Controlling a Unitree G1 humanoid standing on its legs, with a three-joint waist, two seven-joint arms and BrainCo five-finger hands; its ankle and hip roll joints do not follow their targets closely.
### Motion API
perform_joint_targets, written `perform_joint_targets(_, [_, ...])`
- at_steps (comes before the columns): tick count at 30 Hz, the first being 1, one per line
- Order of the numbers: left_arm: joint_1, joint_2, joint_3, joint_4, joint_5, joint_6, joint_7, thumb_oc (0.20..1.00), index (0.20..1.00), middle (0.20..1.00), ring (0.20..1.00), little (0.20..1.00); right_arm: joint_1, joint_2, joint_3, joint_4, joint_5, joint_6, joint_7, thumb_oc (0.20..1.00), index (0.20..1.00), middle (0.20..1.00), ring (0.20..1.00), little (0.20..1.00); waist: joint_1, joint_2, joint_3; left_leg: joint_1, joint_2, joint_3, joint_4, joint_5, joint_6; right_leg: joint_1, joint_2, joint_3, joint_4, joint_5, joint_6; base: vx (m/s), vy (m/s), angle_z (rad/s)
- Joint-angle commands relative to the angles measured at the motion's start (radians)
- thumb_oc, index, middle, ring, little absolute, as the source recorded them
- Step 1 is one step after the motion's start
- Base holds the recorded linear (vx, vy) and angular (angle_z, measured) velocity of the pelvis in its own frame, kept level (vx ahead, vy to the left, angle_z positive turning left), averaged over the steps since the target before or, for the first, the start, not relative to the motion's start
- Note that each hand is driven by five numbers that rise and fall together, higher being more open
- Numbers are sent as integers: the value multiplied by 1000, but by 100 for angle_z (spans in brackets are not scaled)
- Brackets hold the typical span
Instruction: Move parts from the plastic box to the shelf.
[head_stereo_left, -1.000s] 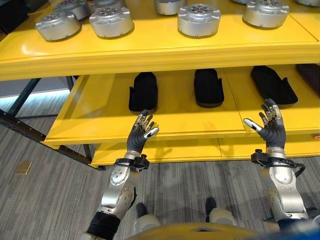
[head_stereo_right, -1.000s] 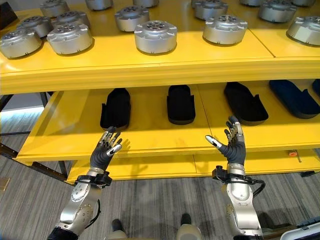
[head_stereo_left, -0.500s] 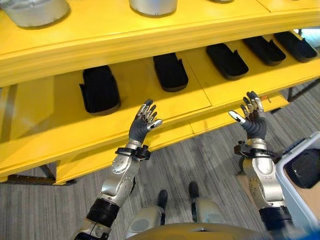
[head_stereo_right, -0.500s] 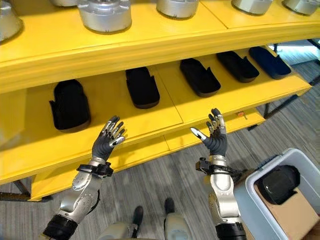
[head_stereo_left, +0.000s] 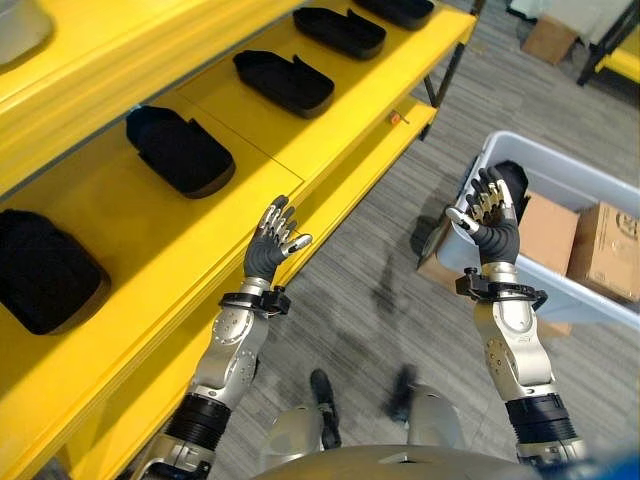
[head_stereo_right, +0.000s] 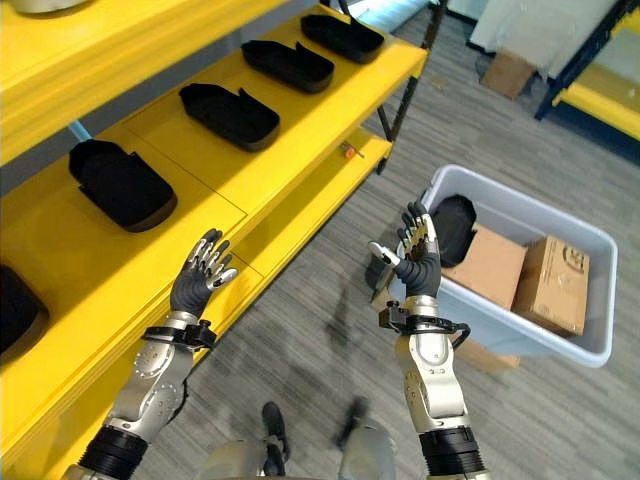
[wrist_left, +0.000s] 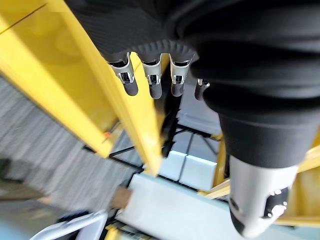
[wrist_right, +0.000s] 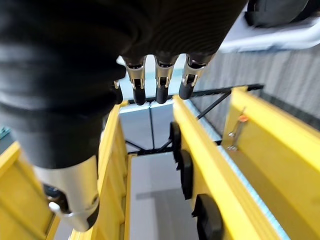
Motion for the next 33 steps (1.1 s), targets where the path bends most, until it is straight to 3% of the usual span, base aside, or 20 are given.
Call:
perform_joint_targets(1, [9, 22, 39, -75, 1, -44, 2, 1000, 1000, 1000, 1000, 1000, -3, -17, -37, -87, 10, -30, -2, 1000, 1000, 1000, 1000, 1000, 0, -8, -48, 6, -9, -141, -23, -32, -53, -52, -40, 49, -111, 178, 17, 74, -199, -23])
perform_joint_targets(2, [4, 26, 42, -66, 14, -41, 12, 1000, 1000, 1000, 1000, 1000, -9, -14, -43, -88, -1, -26, -14, 1000, 1000, 1000, 1000, 1000, 0, -24, -47, 27, 6, -116, -35, -38, -70, -40, -83, -18, -162, 241, 55, 74, -211, -17])
perform_joint_targets(6, [14, 17, 47, -53, 28, -34, -1, 1000, 1000, 1000, 1000, 1000, 22, -24, -70, -87, 1, -20, -5, 1000, 1000, 1000, 1000, 1000, -1, -52, -66, 52, 34, -104, -49, -33, -105, -8, -44, -41, -185, 201, 66, 169, -305, -4])
perform_joint_targets(7, [8, 11, 38, -48, 17, -33, -1, 1000, 1000, 1000, 1000, 1000, 36, -36, -93, -98, -3, -23, -10, 1000, 1000, 1000, 1000, 1000, -13, -44, -63, 55, 89, -117, -34, -22, -136, -3, -12, -42, -151, 169, 52, 107, -347, -42])
perform_joint_targets(10, [-16, -10, 18, -34, -17, -34, -3, 1000, 1000, 1000, 1000, 1000, 53, -63, -128, -106, -18, -37, -28, 1000, 1000, 1000, 1000, 1000, -45, -22, -59, 52, 176, -134, -6, -3, -177, 12, 52, -50, -128, 94, 15, 113, -414, -10])
perform_joint_targets(11, [-30, -30, 5, -25, -53, -33, -3, 1000, 1000, 1000, 1000, 1000, 59, -77, -139, -100, -22, -41, -40, 1000, 1000, 1000, 1000, 1000, -64, -8, -49, 48, 221, -134, 17, 14, -196, 15, 95, -44, -122, 57, -9, 93, -383, -1])
perform_joint_targets(13, [-38, -43, -8, -24, -70, -31, -4, 1000, 1000, 1000, 1000, 1000, 53, -93, -138, -96, -25, -42, -45, 1000, 1000, 1000, 1000, 1000, -77, 2, -41, 45, 250, -126, 43, 28, -209, 18, 134, -36, -124, 31, -31, 64, -331, 1])
perform_joint_targets(15, [-41, -48, -22, -24, -71, -24, -10, 1000, 1000, 1000, 1000, 1000, 54, -108, -133, -92, -31, -43, -47, 1000, 1000, 1000, 1000, 1000, -82, 9, -26, 12, 300, -139, 156, 83, -222, 29, 188, -16, -133, 0, -66, 41, -246, -13])
perform_joint_targets(16, [-42, -48, -22, -24, -71, -24, -10, 1000, 1000, 1000, 1000, 1000, 54, -108, -134, -92, -31, -43, -47, 1000, 1000, 1000, 1000, 1000, -83, 11, -26, 8, 304, -141, 162, 80, -223, 29, 191, -17, -133, 0, -67, 15, -262, -35])
perform_joint_targets(17, [-48, -48, -25, -27, -64, -16, -7, 1000, 1000, 1000, 1000, 1000, 51, -119, -123, -87, -28, -46, -46, 1000, 1000, 1000, 1000, 1000, -63, 0, 6, -43, 296, -235, 316, 125, -213, 55, 227, 12, -142, -15, -102, -4, -190, -33])
perform_joint_targets(18, [-49, -47, -25, -27, -64, -16, -7, 1000, 1000, 1000, 1000, 1000, 49, -119, -124, -87, -28, -46, -46, 1000, 1000, 1000, 1000, 1000, -66, -1, 5, -50, 295, -239, 320, 127, -212, 53, 226, 9, -144, -12, -103, 34, -240, -21])
perform_joint_targets(19, [-54, -53, -36, -22, -53, -8, -1, 1000, 1000, 1000, 1000, 1000, 52, -125, -117, -85, -30, -48, -45, 1000, 1000, 1000, 1000, 1000, -47, -10, 24, -94, 257, -296, 373, 136, -208, 80, 232, 18, -158, -31, -116, 21, -71, -23])
perform_joint_targets(22, [-66, -59, -37, -17, -58, -5, 4, 1000, 1000, 1000, 1000, 1000, 46, -126, -124, -80, -32, -47, -54, 1000, 1000, 1000, 1000, 1000, -45, -15, 24, -146, 247, -309, 258, 124, -195, 94, 221, 7, -175, -35, -102, 80, 17, -16])
perform_joint_targets(23, [-73, -65, -41, -10, -59, -9, 12, 1000, 1000, 1000, 1000, 1000, 39, -127, -122, -75, -33, -50, -60, 1000, 1000, 1000, 1000, 1000, -39, -10, 24, -162, 250, -323, 149, 152, -203, 95, 220, 15, -180, -34, -92, 157, 187, -10])
perform_joint_targets(24, [-83, -74, -42, 2, -51, -16, 25, 1000, 1000, 1000, 1000, 1000, 33, -132, -119, -66, -37, -50, -67, 1000, 1000, 1000, 1000, 1000, -28, 0, 26, -201, 260, -333, 26, 242, -227, 113, 216, 25, -182, -36, -79, 151, 184, -8])
perform_joint_targets(26, [-87, -75, -36, 9, -42, -25, 38, 1000, 1000, 1000, 1000, 1000, 20, -132, -109, -56, -46, -49, -70, 1000, 1000, 1000, 1000, 1000, -14, 11, 23, -194, 255, -369, -54, 272, -249, 126, 211, 49, -178, -47, -61, 217, 238, -5])
perform_joint_targets(28, [-81, -75, -32, 14, -44, -30, 40, 1000, 1000, 1000, 1000, 1000, 9, -114, -96, -45, -42, -47, -67, 1000, 1000, 1000, 1000, 1000, -12, 15, 19, -139, 253, -351, -24, 197, -239, 135, 197, 90, -159, -67, -42, 207, 304, -83])
perform_joint_targets(30, [-84, -71, -29, 7, -50, -31, 34, 1000, 1000, 1000, 1000, 1000, 12, -109, -102, -41, -38, -39, -60, 1000, 1000, 1000, 1000, 1000, -13, 19, 12, -123, 246, -311, -19, 191, -240, 138, 182, 102, -162, -55, -39, 177, 319, -163])
perform_joint_targets(31, [-86, -60, -26, 2, -50, -34, 32, 1000, 1000, 1000, 1000, 1000, 21, -93, -102, -41, -40, -30, -54, 1000, 1000, 1000, 1000, 1000, -15, 9, 8, -104, 223, -278, 5, 144, -213, 151, 141, 114, -166, -37, -17, 201, 388, -107])
perform_joint_targets(33, [-83, -49, -29, -6, -48, -40, 32, 1000, 1000, 1000, 1000, 1000, 24, -83, -99, -35, -41, -22, -51, 1000, 1000, 1000, 1000, 1000, -17, 3, 0, -92, 197, -242, 7, 121, -196, 147, 103, 122, -175, -9, 3, 135, 323, -48])
